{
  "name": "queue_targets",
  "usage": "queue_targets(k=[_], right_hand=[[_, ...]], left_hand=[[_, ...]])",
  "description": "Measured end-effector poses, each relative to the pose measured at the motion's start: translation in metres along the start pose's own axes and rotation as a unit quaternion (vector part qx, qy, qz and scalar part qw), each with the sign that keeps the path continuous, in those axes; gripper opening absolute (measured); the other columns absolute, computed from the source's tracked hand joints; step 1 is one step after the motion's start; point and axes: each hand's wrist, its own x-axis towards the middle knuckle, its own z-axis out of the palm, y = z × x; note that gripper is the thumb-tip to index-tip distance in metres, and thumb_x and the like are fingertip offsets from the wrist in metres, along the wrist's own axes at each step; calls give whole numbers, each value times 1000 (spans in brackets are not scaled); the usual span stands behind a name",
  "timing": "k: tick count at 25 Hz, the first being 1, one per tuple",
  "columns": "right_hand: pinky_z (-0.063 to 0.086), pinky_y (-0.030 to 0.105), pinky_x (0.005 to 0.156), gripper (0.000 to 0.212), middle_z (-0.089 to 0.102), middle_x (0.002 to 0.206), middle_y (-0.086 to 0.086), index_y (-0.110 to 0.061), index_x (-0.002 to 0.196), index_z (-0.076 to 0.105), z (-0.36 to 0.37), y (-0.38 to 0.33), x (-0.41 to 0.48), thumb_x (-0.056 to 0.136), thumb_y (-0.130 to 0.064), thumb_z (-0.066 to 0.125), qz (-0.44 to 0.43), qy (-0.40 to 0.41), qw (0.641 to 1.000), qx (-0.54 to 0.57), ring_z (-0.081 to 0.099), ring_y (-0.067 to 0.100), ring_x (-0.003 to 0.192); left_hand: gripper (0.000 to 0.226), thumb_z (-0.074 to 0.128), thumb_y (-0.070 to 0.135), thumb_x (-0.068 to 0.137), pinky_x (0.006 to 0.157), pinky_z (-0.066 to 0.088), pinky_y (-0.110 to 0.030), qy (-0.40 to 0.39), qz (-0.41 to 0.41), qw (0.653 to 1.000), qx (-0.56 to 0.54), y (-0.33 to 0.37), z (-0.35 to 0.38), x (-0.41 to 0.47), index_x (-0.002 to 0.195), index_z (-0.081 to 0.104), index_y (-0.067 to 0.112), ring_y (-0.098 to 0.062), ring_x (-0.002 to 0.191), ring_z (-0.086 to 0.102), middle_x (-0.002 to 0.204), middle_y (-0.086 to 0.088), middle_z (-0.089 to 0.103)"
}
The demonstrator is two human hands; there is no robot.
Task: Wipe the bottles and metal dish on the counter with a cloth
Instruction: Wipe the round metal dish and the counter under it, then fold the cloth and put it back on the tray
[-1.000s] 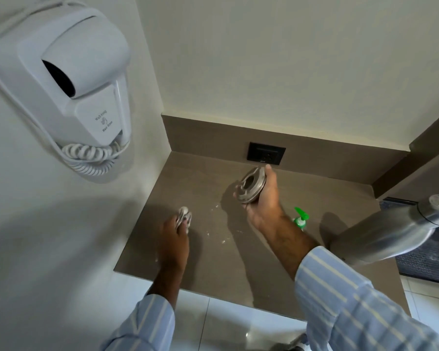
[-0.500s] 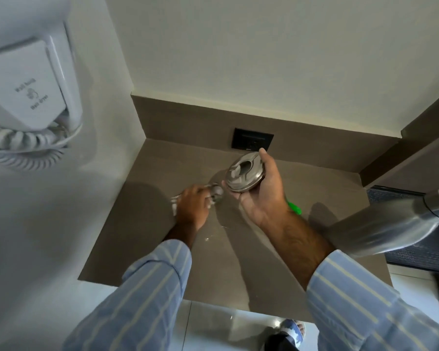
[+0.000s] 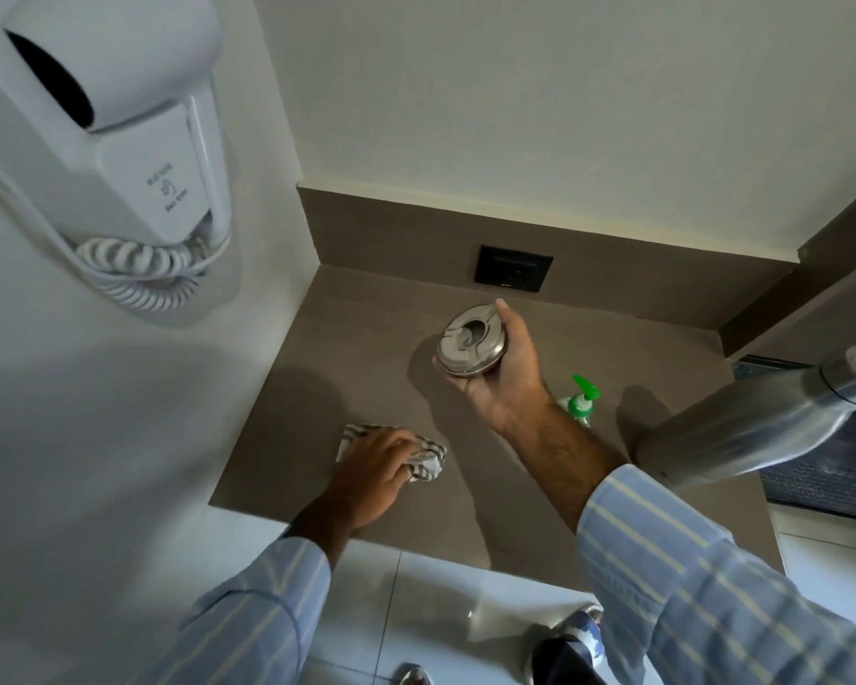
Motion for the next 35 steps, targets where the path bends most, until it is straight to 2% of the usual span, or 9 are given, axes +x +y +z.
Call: queue_targets(k=[6,9,13,16,21,27,31,33,35], right_hand=[[50,56,101,41,65,139,21,-8,113,68,-16,41,9,101,-45,55,84,47,995,-25,62,38,126],[53,50,100,35,68,131,14,-13,127,63,-31,56,16,105,-38,54,85,89,987,-102,65,33,124],[46,16,39,17,67,57,-8,-17,91,62,-61,72,26,102,-31,64,38,105,964,-240,62,2,48],[49,16,42,16,63,65,-4,-18,88,61,-71,80,29,100,-27,67,22,101,948,-301,60,5,56],[60,29,61,16,66,82,13,-11,86,66,-77,79,38,98,-21,71,-16,89,913,-399,65,26,77],[59,44,92,23,80,100,16,-7,98,78,-74,77,50,92,-28,73,-87,93,766,-630,75,34,101],[55,36,89,31,76,110,16,-7,107,75,-68,73,40,92,-34,72,-108,106,727,-670,71,34,105],[51,31,83,34,73,112,10,-13,115,72,-55,68,22,94,-40,69,-166,104,726,-659,69,27,101],[58,33,80,45,76,106,4,-17,112,73,-33,60,-2,89,-55,69,-141,27,797,-586,72,22,96]], left_hand=[[23,57,29,89,82,42,-37,-98,-20,995,-18,55,12,-117,103,72,17,-24,91,67,104,-3,70],[25,54,40,98,98,49,-29,-228,-206,931,-196,75,21,-173,113,68,27,-17,111,68,118,2,71],[33,60,3,99,88,53,-29,4,-459,763,-455,81,2,-142,101,78,30,-16,100,71,104,-8,81],[19,52,17,104,75,58,-33,132,-481,685,-532,58,-29,-65,108,71,16,-22,89,77,95,-6,82],[35,49,26,106,106,49,-50,54,-486,693,-529,30,-35,25,135,57,8,-34,119,65,129,-17,68],[35,47,21,107,83,52,-32,71,-478,705,-520,24,-19,45,134,59,4,-26,104,68,117,-13,71],[37,46,23,107,97,51,-40,97,-494,685,-526,24,-22,46,136,58,3,-35,119,64,129,-20,67],[38,47,24,105,100,51,-46,141,-504,637,-567,25,-32,45,135,59,4,-36,117,66,128,-20,68],[41,48,26,104,105,50,-51,170,-473,589,-633,32,-53,45,135,60,2,-36,114,67,126,-21,69]])
